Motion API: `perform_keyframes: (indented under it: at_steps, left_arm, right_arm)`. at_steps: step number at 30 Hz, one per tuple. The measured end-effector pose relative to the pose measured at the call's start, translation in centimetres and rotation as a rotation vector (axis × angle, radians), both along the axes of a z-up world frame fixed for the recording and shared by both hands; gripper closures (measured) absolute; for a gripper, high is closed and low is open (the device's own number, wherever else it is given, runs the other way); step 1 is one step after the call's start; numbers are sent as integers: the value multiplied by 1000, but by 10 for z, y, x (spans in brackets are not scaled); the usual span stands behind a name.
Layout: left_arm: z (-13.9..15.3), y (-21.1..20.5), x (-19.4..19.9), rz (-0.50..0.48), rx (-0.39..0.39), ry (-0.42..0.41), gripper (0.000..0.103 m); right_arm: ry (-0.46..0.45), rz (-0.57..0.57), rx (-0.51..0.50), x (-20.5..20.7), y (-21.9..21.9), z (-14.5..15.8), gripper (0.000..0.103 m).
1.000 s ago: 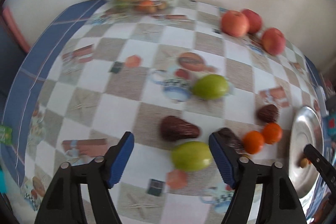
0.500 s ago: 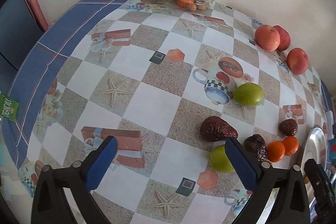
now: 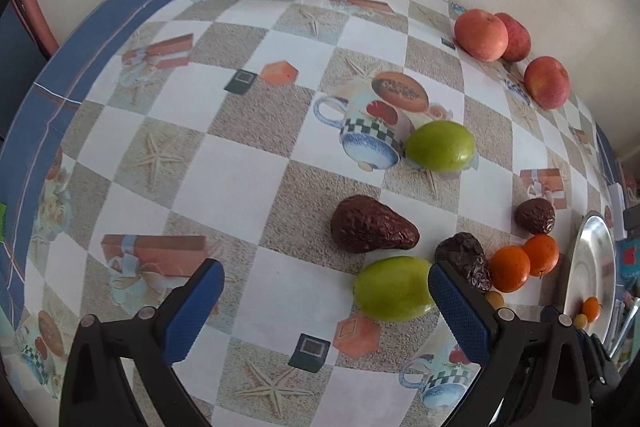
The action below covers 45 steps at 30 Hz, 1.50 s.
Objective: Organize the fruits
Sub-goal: 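Move both open tools back toward the remaining fruit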
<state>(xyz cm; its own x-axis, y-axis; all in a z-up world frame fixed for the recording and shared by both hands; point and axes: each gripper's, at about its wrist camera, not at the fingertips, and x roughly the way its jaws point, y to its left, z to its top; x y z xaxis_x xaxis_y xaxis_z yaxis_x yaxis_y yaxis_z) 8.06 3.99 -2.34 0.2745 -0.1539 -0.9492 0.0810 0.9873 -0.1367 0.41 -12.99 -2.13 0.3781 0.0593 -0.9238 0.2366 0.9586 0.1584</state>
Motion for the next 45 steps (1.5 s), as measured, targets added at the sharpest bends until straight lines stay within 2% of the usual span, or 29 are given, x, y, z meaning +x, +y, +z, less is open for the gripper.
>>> perform_keyframes:
  at_steps: [6,11,17,26,34,38,44,45]
  left_arm:
    - [-6,-7,-1,-15,-19,9,0]
    - [-6,-14,-2,-35,-49,9,0]
    - [-11,-22,-3,-57,-11,13,0]
    - [-7,-20,2,-61,-2,-27,0]
    - [-10,-20,4,-54,-52,14,0]
    - [-10,-19,4,-49,-78,21,2]
    - [-8,-22,0,-66,-139,48,16]
    - [-8,-22,-1,-68,-142,52,18]
  right_arm:
    - [68,7,-15,1,-1,-17,10]
    - [73,10,-23,0,-1,-19,10]
    - [81,20,-36,0,0,-20,10]
    - [45,58,-56,5,12,-17,10]
    - [2,70,-69,9,16,-15,10]
    - [-18,65,-61,14,17,-12,10]
    - [-36,103,-63,13,24,-9,11]
    - [-36,109,-61,14,25,-8,16]
